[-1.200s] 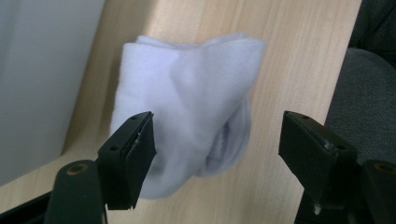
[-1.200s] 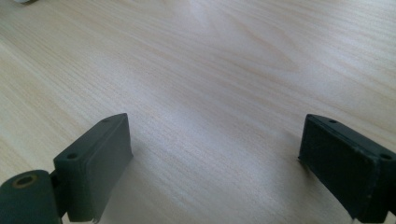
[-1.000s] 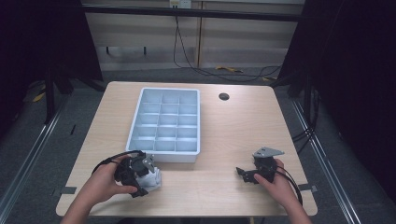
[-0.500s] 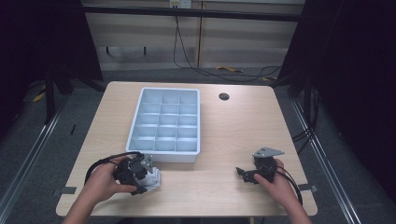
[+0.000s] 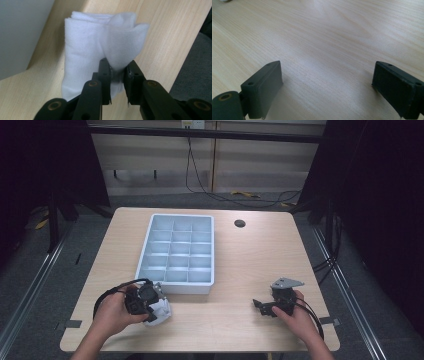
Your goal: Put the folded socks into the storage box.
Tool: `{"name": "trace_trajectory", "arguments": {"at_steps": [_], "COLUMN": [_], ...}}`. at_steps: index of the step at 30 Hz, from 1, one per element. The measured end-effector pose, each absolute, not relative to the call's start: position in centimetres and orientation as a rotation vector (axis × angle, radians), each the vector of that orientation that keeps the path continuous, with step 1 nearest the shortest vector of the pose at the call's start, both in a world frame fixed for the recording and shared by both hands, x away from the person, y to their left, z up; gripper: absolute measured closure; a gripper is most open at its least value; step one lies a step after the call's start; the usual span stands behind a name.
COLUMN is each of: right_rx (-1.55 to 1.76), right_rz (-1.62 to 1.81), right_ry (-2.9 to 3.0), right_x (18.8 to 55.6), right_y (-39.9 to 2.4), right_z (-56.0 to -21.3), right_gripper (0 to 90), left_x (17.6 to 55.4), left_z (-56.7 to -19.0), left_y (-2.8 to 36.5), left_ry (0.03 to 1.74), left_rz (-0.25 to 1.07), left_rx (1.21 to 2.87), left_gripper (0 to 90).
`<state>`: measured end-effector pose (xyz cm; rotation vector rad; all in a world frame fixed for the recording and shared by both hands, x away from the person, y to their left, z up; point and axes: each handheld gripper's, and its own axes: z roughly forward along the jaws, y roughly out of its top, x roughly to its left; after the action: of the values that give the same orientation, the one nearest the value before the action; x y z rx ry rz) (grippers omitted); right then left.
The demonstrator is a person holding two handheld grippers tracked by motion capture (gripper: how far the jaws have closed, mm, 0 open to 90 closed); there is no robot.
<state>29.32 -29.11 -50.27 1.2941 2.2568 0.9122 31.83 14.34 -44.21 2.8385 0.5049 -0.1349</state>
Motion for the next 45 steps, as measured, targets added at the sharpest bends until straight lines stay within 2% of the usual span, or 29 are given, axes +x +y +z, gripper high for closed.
{"name": "trace_trajectory", "arguments": {"at_steps": [7,45], "right_rx": [1.294,1.293], "right_rz": [0.912,0.912], "right_ry": [2.257,2.257], "right_x": [29.3,29.3], "right_y": [-29.1,-29.1], "right_z": [-50.3,-50.3], "right_gripper": [8.2,8.2], "left_x": [32.4,35.7], "left_z": [-42.9,-34.8], "left_y": [15.9,19.0], "left_ry": [0.594,0.665], "left_rz": [-0.164,-0.103], "left_rx": [2.759,2.793], "left_gripper": [80.3,80.4]}}
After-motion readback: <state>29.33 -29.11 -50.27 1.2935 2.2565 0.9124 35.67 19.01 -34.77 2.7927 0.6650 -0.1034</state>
